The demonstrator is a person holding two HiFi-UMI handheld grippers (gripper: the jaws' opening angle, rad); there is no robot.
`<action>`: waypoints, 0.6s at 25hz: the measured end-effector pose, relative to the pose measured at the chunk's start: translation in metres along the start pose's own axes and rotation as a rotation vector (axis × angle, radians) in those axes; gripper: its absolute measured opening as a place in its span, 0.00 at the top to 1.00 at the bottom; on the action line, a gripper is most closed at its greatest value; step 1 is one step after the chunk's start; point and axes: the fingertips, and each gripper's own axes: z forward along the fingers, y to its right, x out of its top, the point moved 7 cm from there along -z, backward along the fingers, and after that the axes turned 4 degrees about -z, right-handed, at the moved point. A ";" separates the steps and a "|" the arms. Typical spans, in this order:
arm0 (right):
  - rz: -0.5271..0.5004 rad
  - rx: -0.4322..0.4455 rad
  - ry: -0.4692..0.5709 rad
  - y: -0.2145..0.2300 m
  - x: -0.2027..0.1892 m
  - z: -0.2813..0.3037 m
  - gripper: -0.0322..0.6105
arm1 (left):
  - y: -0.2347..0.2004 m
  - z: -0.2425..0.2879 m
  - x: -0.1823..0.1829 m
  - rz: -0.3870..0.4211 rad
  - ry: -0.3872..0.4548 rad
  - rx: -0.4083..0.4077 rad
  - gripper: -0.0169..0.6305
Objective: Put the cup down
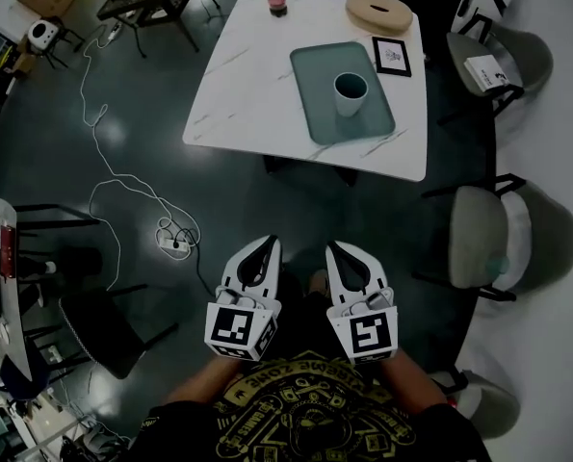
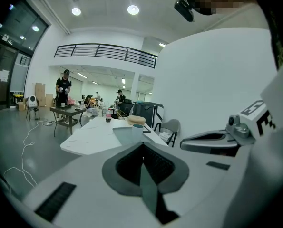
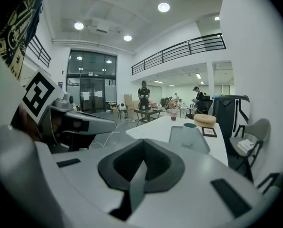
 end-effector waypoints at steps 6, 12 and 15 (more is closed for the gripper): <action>-0.015 -0.023 -0.038 0.007 -0.006 0.002 0.94 | -0.005 0.005 -0.008 -0.016 -0.013 -0.002 0.96; -0.018 -0.014 -0.028 0.005 -0.001 0.009 0.94 | -0.011 0.004 -0.003 -0.015 -0.003 0.005 0.96; -0.025 -0.013 -0.033 0.005 0.002 0.010 0.94 | -0.013 0.004 0.000 -0.012 -0.004 0.000 0.96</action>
